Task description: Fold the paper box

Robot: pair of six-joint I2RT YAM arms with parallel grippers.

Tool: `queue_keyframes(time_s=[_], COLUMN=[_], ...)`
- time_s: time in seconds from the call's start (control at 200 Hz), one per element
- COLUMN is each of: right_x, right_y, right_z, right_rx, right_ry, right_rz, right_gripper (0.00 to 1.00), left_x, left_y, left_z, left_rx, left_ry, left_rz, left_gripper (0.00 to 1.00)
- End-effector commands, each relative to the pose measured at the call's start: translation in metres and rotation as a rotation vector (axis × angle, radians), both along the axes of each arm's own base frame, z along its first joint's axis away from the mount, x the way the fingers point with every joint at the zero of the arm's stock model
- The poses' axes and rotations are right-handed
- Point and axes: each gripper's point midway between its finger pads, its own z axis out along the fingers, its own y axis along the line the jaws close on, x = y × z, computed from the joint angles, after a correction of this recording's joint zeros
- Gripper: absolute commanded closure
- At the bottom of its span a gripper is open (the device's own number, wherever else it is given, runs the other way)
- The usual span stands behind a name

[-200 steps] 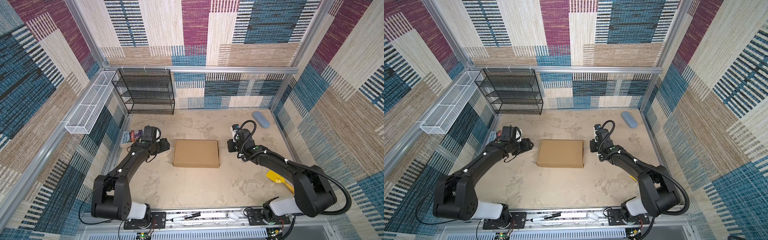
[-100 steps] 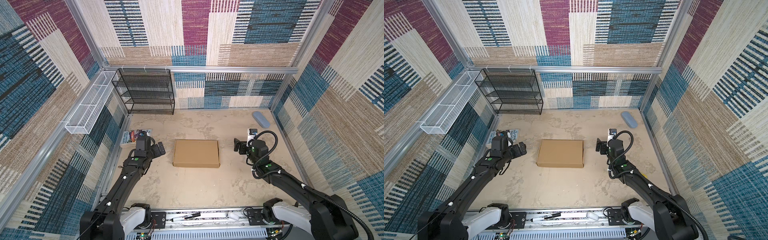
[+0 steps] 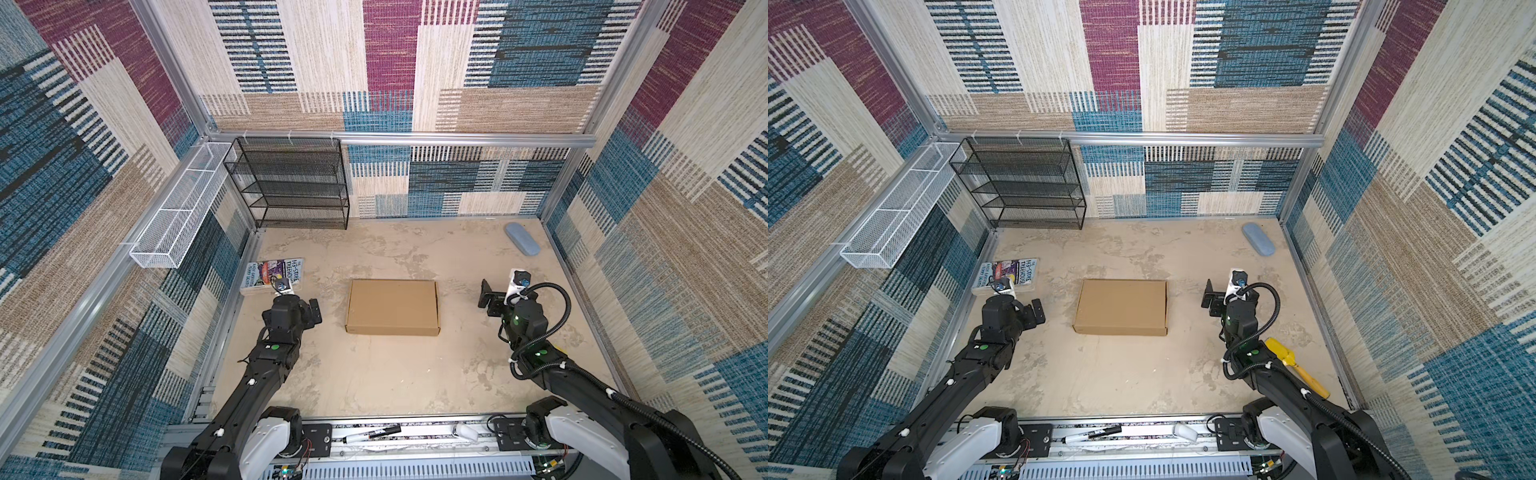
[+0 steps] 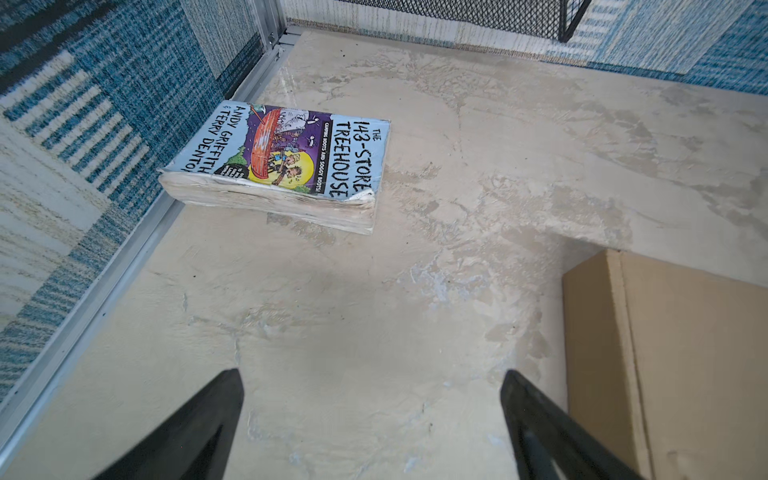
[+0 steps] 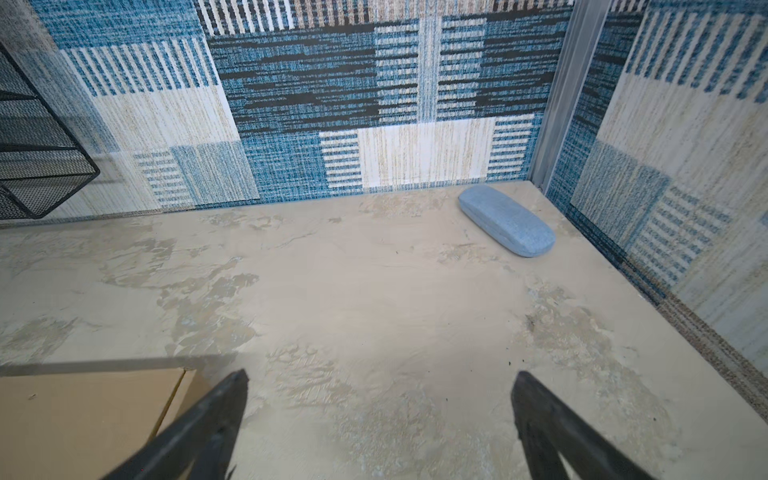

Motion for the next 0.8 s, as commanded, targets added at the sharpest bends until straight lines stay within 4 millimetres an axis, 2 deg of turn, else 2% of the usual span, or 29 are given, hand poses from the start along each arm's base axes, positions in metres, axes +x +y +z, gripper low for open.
queue_keyframes(time_s=[0.0,0.15,0.406,0.486,0.701,0.796], right_x=[-0.001,0.0,-0.007,-0.009,-0.008,-0.006], right_y=[-0.009,-0.015,-0.03,-0.033,-0.035,-0.037], right_z=[0.016,0.013,-0.001,0.001,0.005,0.005], right_rx=[-0.024,-0.06,-0.065,-0.075,-0.065,-0.068], right_ry=[-0.086,-0.095,-0.103,-0.126,-0.164,-0.17], right_rz=[-0.043,-0.077,-0.145,-0.153,-0.144,-0.145], right_gripper=[0.0,0.0,0.0,0.0,0.0,0.0], left_x=[0.016,0.029,0.06,0.066,0.084,0.087], left_y=[0.001,0.0,-0.001,0.0,0.003,0.003], left_z=[0.018,0.014,0.001,-0.002,-0.027,-0.031], left_rx=[0.078,0.112,0.118,0.111,0.081,0.076], left_ry=[-0.142,-0.222,-0.222,-0.214,-0.167,-0.154], left_rz=[-0.034,-0.056,-0.085,-0.101,-0.122,-0.129], left_gripper=[0.01,0.0,0.0,0.0,0.0,0.01])
